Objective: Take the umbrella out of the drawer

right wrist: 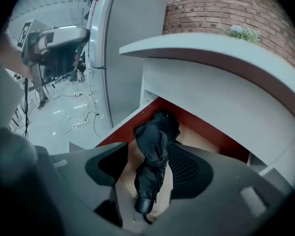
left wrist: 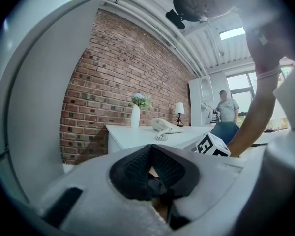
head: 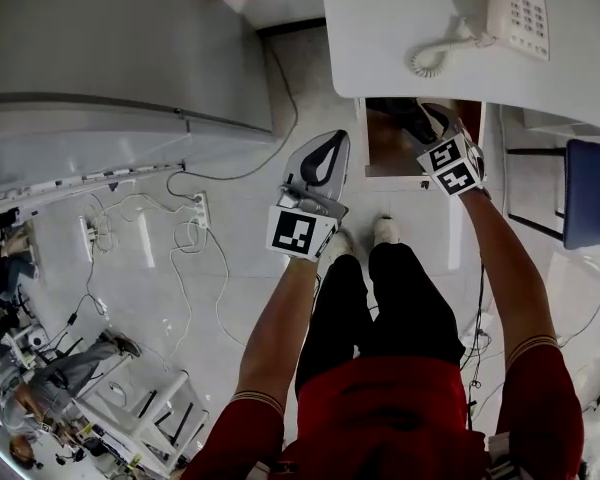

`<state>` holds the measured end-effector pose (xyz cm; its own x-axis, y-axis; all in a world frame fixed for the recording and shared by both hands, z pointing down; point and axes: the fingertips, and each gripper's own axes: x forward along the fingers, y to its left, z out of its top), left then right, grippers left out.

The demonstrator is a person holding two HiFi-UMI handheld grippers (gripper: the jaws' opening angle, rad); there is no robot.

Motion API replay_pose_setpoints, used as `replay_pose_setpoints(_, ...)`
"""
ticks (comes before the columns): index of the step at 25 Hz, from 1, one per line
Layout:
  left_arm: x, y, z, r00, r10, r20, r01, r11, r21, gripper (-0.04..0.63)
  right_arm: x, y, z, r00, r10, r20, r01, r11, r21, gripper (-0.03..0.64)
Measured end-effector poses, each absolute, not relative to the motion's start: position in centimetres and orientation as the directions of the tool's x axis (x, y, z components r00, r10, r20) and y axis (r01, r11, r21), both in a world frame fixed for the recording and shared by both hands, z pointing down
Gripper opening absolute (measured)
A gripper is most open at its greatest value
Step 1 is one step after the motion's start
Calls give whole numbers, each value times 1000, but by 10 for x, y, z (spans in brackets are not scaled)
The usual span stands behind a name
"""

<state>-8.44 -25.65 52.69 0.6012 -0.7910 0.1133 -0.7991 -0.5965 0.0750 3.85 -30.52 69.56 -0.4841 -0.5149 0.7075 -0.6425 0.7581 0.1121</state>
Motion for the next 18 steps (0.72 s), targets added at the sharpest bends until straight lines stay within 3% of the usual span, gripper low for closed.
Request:
replay_pose_setpoints(11, -87, -281, 551, 614, -780, 122, -790, -608, 82, -2, 36, -341, 771, -376, -477, 794, -662, 738, 130, 314)
replay_pose_setpoints(18, -93, -282, 564, 611, -776, 154, -791, -606, 84, -2, 36, -356, 798, -343, -477, 809, -686, 715, 131, 318)
